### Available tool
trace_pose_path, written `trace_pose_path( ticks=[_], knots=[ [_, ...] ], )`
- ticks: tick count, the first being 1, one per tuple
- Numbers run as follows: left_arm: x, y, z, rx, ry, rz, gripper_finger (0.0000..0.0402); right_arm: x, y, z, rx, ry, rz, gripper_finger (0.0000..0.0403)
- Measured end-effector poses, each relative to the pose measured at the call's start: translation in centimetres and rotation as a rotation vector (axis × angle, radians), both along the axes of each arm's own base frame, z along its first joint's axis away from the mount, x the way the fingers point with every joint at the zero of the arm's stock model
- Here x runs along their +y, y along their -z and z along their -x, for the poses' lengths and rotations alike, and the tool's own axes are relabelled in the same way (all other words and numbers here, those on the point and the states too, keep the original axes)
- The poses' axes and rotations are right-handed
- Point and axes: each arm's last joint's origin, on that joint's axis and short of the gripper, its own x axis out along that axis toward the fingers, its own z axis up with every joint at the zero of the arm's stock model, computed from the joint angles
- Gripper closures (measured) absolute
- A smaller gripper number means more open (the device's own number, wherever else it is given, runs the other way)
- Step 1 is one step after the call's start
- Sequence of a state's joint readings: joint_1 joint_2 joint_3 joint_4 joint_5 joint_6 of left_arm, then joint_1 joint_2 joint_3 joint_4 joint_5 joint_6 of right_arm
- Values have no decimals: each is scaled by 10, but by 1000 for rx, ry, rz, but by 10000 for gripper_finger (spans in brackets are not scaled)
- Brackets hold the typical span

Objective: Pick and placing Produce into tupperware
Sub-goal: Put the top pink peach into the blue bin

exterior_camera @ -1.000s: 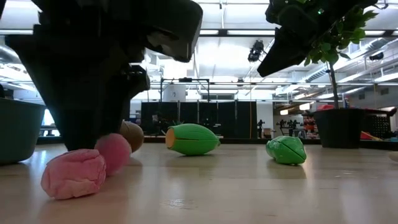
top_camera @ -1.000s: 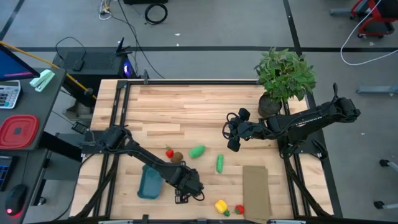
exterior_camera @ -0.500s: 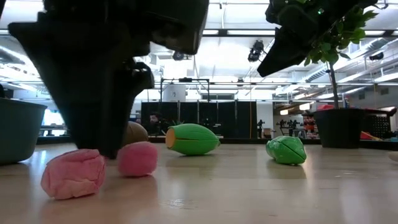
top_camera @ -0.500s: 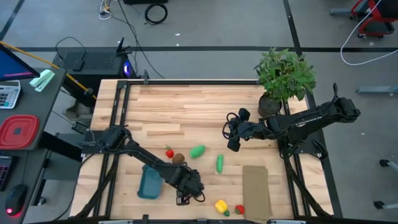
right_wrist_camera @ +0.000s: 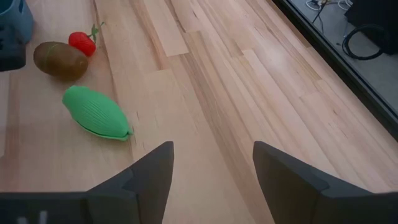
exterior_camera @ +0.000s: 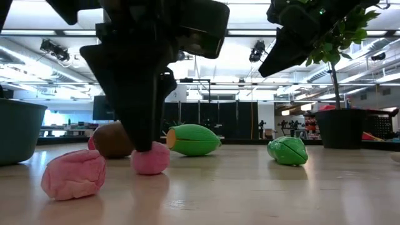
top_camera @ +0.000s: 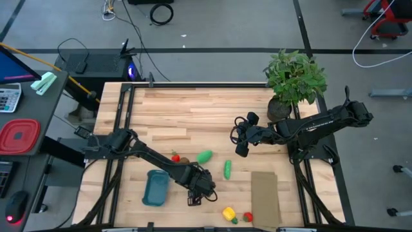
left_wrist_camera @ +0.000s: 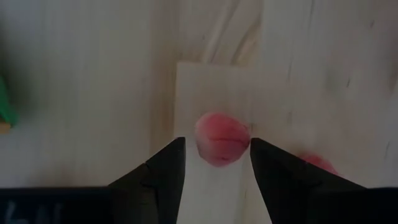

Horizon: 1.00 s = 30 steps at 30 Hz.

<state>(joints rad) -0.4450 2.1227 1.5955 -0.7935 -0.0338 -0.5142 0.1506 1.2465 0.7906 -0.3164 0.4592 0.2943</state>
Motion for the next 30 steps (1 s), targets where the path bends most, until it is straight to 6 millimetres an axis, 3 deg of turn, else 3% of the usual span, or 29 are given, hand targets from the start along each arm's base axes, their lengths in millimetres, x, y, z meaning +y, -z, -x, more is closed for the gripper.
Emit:
trace_pose_path(
  ticks=[18, 30],
  knots=[
    [-2, 19, -6, 29, 13, 16, 216, 0, 0, 0, 0, -1, 0, 172],
    [-4, 12, -4, 77, 36, -18, 315, 0, 0, 0, 0, 0, 1, 172]
  ],
)
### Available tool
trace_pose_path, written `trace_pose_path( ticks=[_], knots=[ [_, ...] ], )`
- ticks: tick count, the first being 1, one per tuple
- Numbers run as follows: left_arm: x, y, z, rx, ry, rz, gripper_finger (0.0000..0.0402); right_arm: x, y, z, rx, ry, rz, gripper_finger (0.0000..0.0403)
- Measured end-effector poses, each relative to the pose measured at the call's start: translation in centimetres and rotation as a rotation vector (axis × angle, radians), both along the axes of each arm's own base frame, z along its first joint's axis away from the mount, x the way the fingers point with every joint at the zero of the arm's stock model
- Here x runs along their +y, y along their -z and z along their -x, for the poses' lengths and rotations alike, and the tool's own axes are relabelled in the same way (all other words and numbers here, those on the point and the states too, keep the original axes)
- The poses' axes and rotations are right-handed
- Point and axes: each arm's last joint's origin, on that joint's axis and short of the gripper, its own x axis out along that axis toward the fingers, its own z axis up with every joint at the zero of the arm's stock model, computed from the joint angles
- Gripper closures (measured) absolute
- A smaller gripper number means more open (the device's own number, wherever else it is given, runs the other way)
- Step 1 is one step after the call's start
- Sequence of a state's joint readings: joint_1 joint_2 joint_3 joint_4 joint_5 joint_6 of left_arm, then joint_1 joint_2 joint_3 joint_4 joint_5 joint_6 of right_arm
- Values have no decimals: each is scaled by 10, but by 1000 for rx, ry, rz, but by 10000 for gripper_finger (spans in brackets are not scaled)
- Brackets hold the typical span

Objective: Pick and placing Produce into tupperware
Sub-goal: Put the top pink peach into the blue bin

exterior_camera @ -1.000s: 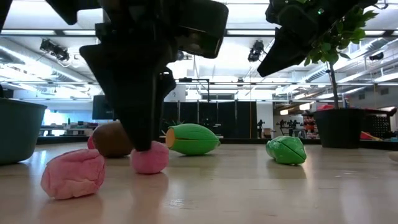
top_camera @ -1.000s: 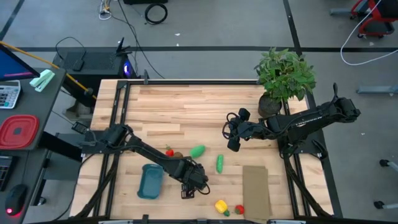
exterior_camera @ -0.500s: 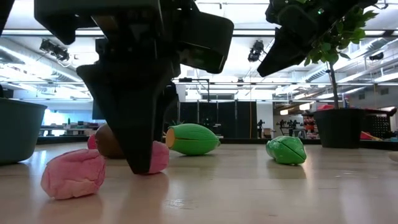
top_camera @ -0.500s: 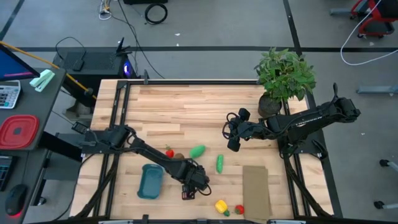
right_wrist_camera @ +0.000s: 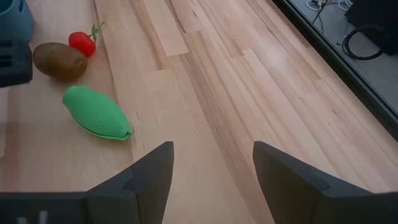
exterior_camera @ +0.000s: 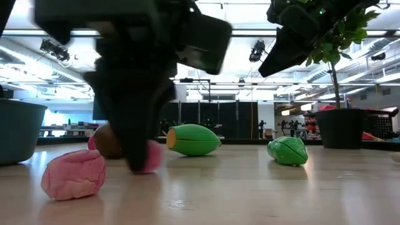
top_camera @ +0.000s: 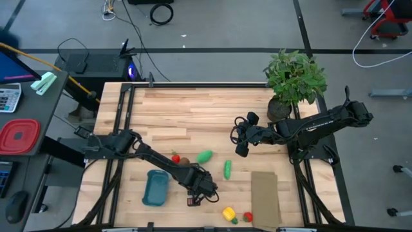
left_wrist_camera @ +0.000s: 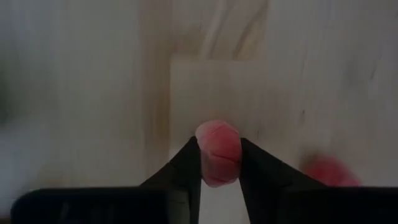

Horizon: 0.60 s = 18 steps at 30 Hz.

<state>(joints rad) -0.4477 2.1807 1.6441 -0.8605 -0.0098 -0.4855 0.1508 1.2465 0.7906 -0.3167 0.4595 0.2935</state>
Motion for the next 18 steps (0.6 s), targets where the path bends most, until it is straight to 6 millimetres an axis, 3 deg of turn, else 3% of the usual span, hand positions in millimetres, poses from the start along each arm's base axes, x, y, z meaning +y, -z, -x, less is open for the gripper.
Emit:
trace_pose_path(
  ticks=[8, 13, 18],
  knots=[
    [-5, -45, 8, 118, 1, -90, 316, 0, 0, 0, 0, 0, 0, 172],
    [-7, -83, 33, 280, -111, -259, 320, 0, 0, 0, 0, 0, 0, 172],
    [-21, -110, 52, 198, -222, -209, 319, 0, 0, 0, 0, 5, -5, 172]
  ],
)
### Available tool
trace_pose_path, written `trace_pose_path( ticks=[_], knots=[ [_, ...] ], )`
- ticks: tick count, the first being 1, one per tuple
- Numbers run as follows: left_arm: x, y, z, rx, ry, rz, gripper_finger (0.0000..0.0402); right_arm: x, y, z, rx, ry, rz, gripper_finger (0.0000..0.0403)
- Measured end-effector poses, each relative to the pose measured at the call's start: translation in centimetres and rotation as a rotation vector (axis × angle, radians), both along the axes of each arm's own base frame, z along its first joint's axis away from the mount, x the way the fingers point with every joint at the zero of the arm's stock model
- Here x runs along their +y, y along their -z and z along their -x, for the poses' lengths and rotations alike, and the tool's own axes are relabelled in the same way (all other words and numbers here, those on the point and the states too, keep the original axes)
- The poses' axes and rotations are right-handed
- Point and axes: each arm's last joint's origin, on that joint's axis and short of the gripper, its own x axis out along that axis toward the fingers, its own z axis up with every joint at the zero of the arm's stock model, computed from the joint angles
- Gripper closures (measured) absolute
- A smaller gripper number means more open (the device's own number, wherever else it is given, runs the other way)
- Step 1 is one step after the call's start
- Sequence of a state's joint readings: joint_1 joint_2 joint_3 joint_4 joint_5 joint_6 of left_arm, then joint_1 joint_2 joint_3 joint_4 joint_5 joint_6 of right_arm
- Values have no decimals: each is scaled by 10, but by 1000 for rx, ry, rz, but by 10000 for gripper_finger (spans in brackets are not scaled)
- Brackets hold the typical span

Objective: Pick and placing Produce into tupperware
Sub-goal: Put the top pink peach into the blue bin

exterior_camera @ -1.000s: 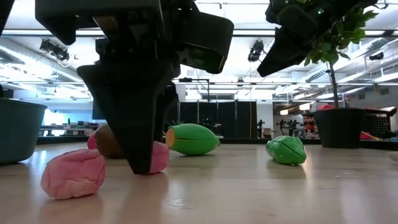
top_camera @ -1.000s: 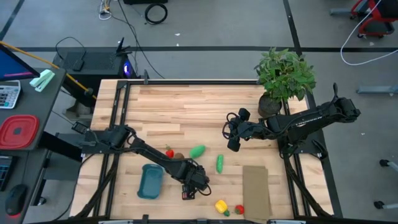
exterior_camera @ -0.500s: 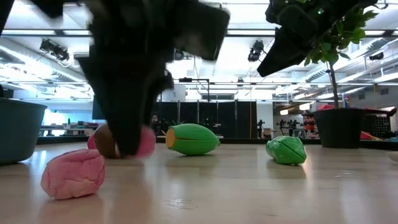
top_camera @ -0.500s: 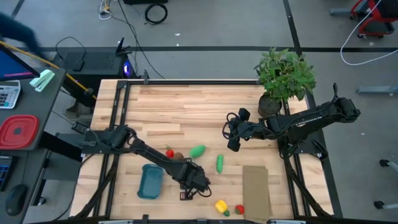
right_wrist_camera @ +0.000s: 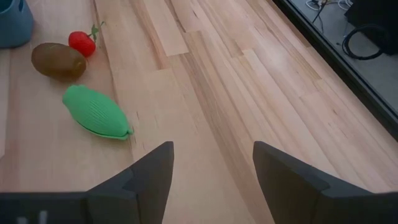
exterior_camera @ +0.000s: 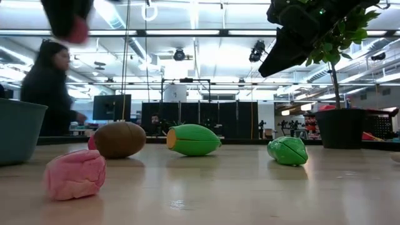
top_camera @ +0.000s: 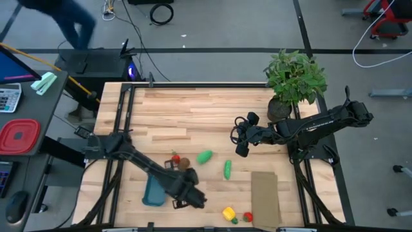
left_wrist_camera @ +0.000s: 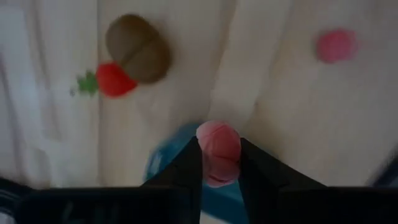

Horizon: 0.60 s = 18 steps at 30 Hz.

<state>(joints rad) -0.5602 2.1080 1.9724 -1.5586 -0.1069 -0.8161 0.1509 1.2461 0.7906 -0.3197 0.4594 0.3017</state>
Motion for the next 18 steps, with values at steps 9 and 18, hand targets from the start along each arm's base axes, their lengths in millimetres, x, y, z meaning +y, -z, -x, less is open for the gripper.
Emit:
trace_pose_path(
  ticks=[9, 18],
  knots=[
    [-18, -16, 58, -56, -195, -47, 321, 1, 1, 0, 0, 9, -14, 172],
    [-8, 9, 113, -65, -392, -61, 311, 1, 1, 0, -1, 8, -16, 172]
  ],
)
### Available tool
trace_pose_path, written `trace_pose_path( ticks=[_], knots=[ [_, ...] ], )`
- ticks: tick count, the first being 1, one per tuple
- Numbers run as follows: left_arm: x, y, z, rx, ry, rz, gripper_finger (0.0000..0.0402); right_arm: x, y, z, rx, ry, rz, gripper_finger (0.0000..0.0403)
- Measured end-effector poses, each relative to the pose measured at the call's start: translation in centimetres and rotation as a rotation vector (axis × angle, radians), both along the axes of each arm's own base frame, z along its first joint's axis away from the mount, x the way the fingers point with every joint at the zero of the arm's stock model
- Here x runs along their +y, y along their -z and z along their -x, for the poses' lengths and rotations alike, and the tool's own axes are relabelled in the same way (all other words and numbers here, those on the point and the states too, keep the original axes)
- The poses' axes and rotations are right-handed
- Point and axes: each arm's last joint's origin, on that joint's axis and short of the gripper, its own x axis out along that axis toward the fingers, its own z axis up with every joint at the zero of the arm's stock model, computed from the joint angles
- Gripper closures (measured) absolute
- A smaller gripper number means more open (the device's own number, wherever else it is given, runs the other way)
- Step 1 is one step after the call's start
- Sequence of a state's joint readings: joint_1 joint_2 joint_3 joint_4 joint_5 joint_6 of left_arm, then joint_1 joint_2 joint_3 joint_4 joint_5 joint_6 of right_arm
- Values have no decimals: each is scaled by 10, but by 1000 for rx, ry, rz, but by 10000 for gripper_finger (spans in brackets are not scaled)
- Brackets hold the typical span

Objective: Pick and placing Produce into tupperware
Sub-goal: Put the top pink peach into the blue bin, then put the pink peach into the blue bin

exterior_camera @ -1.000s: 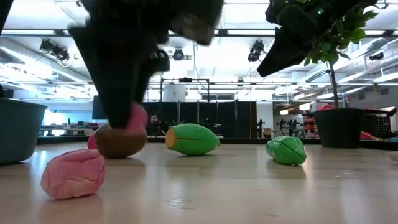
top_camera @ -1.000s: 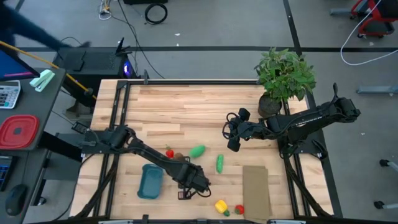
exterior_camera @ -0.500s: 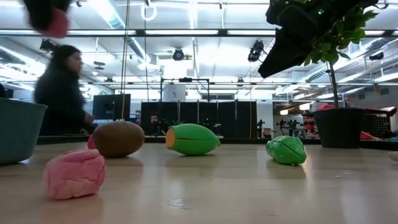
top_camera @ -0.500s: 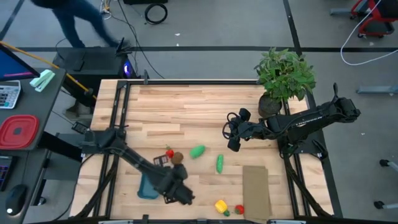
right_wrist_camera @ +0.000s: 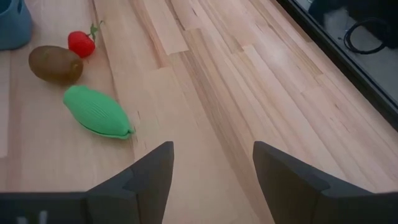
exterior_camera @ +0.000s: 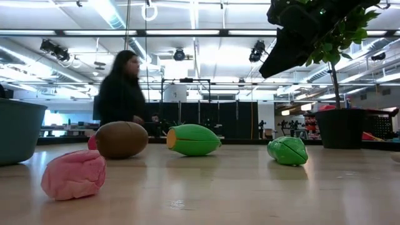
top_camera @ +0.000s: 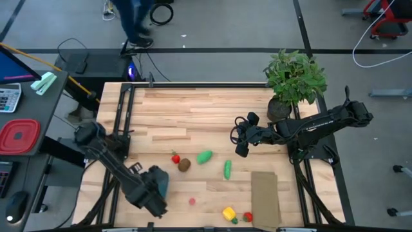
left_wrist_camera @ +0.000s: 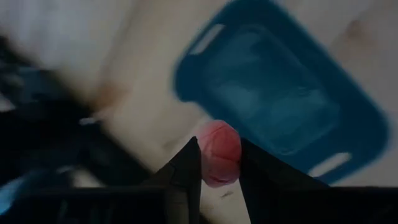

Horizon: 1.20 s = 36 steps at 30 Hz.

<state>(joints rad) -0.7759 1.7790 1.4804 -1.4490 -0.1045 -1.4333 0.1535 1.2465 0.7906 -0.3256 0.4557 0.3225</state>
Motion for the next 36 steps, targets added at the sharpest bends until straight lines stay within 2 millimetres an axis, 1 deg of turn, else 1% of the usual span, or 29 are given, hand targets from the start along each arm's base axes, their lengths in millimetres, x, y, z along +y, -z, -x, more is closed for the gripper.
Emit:
trace_pose_path(
  ticks=[3, 5, 10, 13, 17, 19, 23, 29, 33, 36],
  knots=[
    [1, 10, 4, -100, 7, 79, 318, 0, 0, 0, 0, 0, 0, 172],
    [1, 21, 5, -133, -4, 110, 318, 0, 0, 0, 0, 0, 0, 172],
    [7, 53, 9, -123, -9, 121, 306, 0, 0, 0, 0, -1, 1, 172],
    [8, 70, 9, -157, -12, 157, 305, 0, 0, 0, 0, -1, 1, 172],
    [10, 84, 10, -183, -11, 183, 306, 0, 0, 0, 0, -1, 1, 172],
    [13, 89, 13, -172, -11, 174, 298, 0, 0, 0, 0, 0, 1, 172],
    [16, 95, 16, -154, 0, 162, 271, 0, 0, 0, 0, 0, 1, 172],
    [17, 95, 15, -150, 43, 163, 220, 0, 0, 0, 0, -1, 2, 172],
    [21, 95, 9, -165, 19, 174, 195, 0, 0, 0, 0, -1, 2, 172],
    [25, 95, 1, -191, -2, 196, 186, 0, 0, 0, 0, -1, 3, 172]
  ],
)
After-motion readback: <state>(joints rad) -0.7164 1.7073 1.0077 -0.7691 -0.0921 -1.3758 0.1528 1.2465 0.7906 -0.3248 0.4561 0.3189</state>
